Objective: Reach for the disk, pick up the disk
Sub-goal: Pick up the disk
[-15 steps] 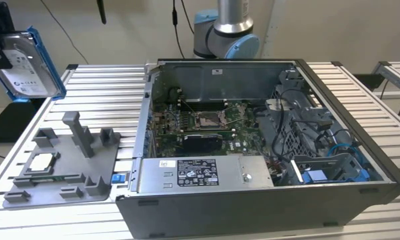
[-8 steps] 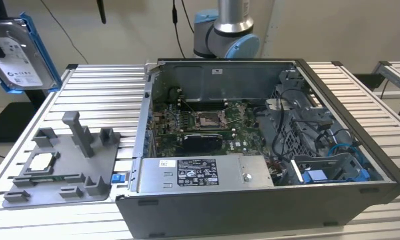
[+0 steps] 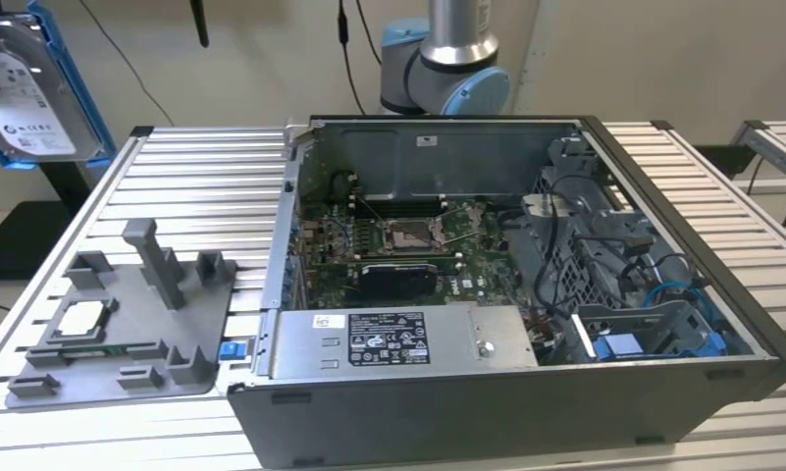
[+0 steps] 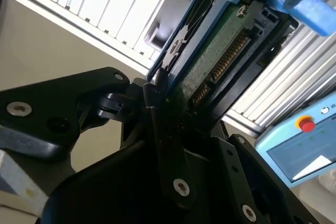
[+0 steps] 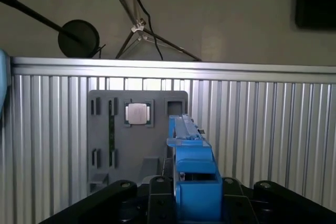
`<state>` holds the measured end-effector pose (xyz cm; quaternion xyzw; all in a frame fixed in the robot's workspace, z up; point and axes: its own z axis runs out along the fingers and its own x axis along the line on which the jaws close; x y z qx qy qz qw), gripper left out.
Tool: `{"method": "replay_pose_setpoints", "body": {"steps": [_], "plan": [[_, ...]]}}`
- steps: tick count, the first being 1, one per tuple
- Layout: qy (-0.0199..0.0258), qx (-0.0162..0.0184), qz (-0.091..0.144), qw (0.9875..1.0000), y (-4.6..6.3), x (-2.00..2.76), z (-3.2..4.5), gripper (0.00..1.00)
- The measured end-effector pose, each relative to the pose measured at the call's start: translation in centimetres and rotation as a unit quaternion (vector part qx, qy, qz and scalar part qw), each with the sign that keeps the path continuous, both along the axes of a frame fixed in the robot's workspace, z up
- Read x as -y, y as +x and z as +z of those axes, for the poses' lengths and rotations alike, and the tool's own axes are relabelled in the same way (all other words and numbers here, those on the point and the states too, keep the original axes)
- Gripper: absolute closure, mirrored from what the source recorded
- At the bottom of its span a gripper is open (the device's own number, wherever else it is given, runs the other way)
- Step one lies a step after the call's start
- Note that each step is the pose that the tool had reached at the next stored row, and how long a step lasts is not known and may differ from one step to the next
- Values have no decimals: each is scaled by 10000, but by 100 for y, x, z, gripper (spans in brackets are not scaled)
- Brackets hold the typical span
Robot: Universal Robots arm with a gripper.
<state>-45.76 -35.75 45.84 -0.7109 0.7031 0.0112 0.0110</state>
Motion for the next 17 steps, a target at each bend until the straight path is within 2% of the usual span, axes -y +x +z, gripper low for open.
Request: {"method": "replay_pose_setpoints", "body": {"steps": [3,7,10,17], "plan": [[0,-1,0,10000,0,0,51,100],[-1,-1,0,10000,0,0,67,100],[0,-1,0,10000,-1,0,114,100],[0,-1,0,10000,-1,0,123,100]]}}
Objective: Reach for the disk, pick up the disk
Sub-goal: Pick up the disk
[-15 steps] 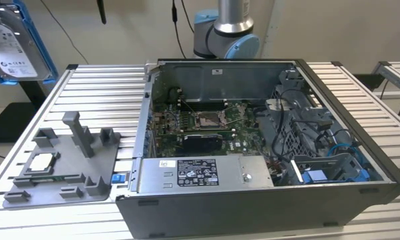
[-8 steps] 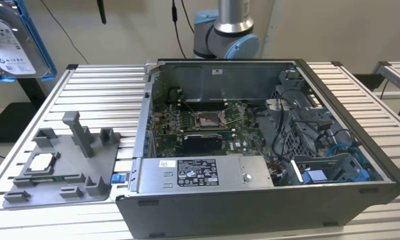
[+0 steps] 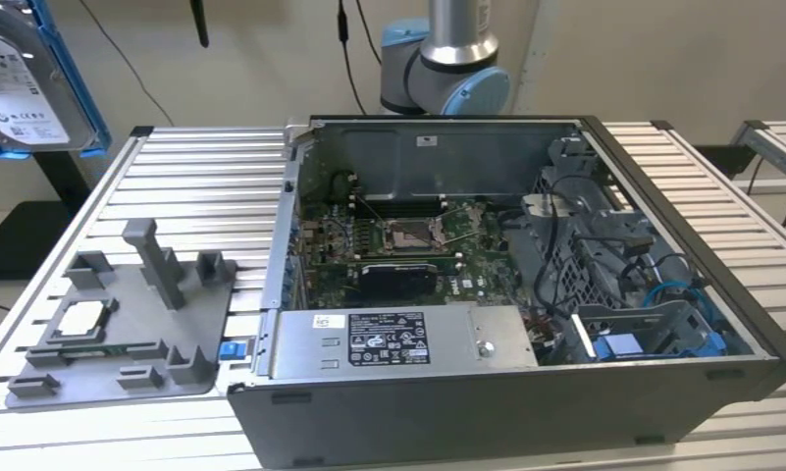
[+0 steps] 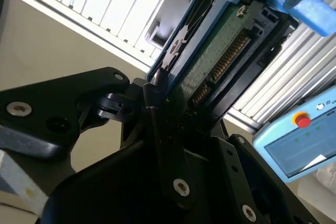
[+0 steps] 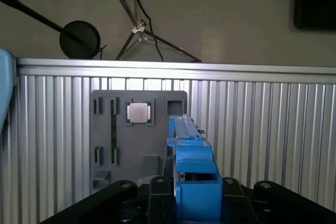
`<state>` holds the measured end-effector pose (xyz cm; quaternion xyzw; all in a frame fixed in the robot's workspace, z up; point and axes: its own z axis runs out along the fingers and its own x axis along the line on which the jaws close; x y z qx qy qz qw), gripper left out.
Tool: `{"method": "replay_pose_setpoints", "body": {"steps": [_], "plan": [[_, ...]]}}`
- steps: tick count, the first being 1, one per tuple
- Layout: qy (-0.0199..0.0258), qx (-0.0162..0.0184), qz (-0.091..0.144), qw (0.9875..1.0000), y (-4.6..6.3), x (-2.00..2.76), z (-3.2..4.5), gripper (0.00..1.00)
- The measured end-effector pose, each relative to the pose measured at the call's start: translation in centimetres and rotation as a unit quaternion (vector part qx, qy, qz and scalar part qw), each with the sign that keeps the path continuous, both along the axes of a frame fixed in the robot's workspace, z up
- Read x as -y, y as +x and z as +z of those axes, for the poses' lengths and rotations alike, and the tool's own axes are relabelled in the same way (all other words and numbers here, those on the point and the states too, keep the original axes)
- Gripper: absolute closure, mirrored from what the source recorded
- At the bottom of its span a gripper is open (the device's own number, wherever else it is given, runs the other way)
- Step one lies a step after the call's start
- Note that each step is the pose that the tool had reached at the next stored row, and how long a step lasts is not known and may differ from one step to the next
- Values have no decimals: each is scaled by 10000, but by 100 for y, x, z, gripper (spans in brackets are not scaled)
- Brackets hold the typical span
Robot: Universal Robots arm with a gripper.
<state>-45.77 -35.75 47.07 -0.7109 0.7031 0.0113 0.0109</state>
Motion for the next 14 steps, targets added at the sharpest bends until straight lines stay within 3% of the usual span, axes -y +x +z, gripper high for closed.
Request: {"method": "replay_pose_setpoints", "body": {"steps": [6,14], "plan": [[0,1,0,10000,21,0,0,100],[0,-1,0,10000,205,0,0,100]]}}
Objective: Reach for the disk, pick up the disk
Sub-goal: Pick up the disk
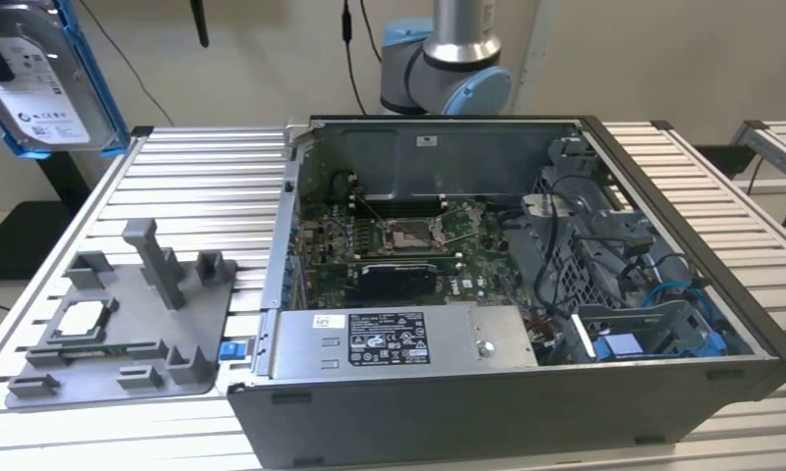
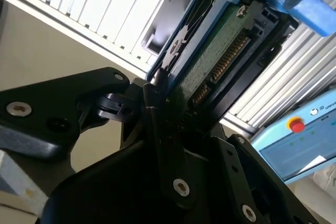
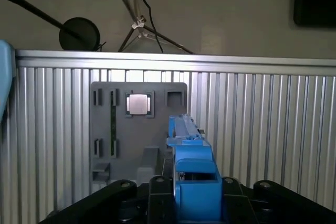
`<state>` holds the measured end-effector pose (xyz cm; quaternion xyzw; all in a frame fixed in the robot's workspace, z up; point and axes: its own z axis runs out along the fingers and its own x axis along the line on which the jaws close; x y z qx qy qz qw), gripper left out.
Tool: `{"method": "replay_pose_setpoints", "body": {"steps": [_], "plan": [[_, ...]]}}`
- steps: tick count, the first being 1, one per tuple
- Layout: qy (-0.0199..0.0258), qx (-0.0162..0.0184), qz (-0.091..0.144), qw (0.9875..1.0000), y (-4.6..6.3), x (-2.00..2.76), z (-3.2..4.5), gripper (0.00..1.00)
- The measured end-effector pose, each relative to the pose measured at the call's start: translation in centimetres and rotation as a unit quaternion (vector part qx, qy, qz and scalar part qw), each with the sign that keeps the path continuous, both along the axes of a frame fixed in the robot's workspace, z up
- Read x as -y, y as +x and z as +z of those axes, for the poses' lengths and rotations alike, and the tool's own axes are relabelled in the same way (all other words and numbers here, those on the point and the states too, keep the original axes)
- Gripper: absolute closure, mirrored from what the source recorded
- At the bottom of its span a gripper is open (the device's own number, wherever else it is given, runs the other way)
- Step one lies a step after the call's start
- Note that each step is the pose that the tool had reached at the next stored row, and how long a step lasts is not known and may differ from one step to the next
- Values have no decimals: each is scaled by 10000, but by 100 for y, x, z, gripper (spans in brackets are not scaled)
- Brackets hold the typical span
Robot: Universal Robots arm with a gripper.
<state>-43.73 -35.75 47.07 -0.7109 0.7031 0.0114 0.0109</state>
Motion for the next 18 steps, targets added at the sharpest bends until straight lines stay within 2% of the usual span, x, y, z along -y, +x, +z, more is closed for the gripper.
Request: {"method": "replay_pose_setpoints", "body": {"steps": [11,18], "plan": [[0,-6,0,10000,365,0,0,100],[0,-7,0,10000,527,0,0,100]]}}
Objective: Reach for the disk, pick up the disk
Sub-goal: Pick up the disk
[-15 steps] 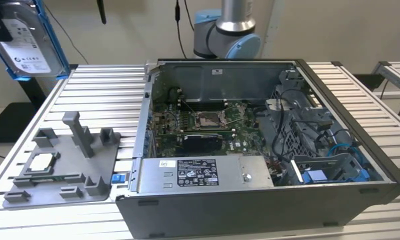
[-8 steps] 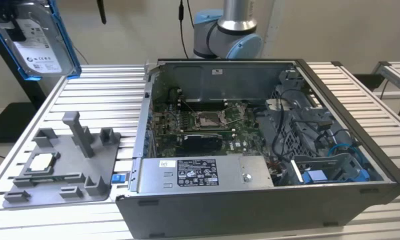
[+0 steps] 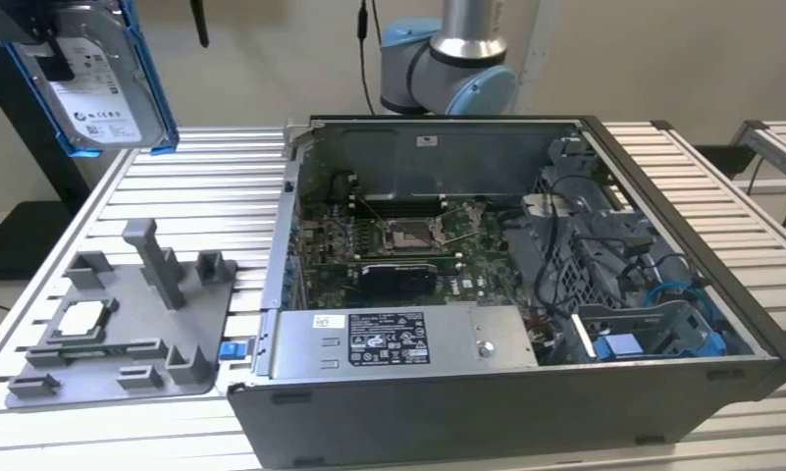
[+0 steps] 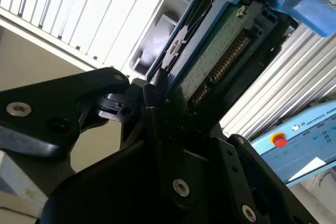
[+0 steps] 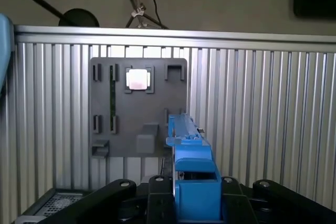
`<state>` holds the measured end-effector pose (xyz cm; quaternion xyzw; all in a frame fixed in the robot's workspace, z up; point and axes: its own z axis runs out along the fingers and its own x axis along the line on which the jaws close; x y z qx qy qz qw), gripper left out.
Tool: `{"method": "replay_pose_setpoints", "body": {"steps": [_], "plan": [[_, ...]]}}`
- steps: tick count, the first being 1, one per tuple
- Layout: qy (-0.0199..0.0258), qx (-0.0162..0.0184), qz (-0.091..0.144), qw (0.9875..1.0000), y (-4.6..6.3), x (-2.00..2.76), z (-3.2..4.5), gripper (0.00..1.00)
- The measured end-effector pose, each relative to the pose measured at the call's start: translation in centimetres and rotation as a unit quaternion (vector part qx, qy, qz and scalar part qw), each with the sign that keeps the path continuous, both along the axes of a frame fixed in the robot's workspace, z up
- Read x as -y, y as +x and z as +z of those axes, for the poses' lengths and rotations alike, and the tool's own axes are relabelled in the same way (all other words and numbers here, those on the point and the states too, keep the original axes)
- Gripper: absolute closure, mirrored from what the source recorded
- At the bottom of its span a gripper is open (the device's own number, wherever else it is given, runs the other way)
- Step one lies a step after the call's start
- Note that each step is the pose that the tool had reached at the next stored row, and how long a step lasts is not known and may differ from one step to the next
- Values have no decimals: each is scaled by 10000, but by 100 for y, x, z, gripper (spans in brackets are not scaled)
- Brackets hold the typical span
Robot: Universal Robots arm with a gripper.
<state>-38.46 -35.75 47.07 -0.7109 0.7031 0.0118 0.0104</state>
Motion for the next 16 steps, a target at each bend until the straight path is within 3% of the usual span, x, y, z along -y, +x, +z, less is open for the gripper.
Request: {"method": "replay_pose_setpoints", "body": {"steps": [16], "plan": [[0,0,0,10000,392,0,0,100]]}}
